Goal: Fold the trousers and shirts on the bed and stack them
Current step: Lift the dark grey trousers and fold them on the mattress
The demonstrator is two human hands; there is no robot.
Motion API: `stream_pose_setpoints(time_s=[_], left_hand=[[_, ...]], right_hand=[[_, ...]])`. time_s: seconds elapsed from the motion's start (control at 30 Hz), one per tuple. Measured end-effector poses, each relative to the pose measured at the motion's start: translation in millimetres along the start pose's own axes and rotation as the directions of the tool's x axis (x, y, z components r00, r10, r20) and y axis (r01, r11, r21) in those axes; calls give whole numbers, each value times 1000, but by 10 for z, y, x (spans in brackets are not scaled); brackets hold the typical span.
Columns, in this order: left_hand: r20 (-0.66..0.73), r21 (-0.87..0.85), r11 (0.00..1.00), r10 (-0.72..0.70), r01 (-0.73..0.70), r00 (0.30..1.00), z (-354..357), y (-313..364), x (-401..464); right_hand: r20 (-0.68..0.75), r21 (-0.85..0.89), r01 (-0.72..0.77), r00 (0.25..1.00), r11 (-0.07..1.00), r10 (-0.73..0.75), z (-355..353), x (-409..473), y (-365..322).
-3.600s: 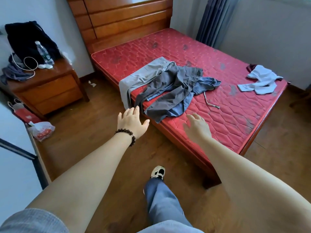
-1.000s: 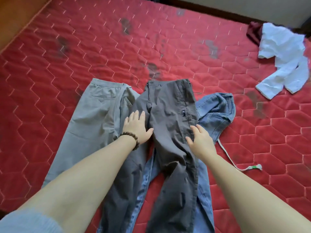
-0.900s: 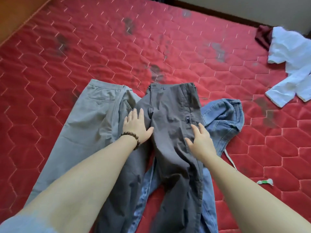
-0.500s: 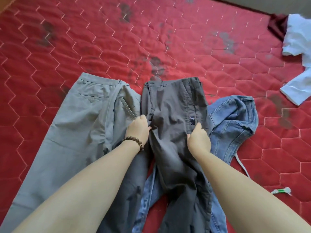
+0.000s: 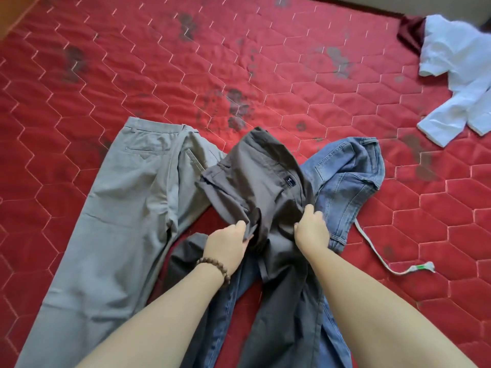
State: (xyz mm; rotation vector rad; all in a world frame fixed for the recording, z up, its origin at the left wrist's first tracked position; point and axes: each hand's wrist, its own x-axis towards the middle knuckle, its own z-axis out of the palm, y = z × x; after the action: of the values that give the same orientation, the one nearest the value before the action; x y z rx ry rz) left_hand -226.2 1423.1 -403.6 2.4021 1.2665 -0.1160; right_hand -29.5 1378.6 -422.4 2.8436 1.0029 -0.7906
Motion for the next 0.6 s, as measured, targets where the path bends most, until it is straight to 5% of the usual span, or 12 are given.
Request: stream_pose_setpoints(time_s=[0.27,0.6], left_hand=[[132,126,992,-4,-13,991,229,64,-684],[334,56,991,99,-124,937,199,447,-2000]], right_hand=[[36,27,104,994,994,-105,0,-548,394],[226,-8,-67,972,998,67,68,-2121,1373]])
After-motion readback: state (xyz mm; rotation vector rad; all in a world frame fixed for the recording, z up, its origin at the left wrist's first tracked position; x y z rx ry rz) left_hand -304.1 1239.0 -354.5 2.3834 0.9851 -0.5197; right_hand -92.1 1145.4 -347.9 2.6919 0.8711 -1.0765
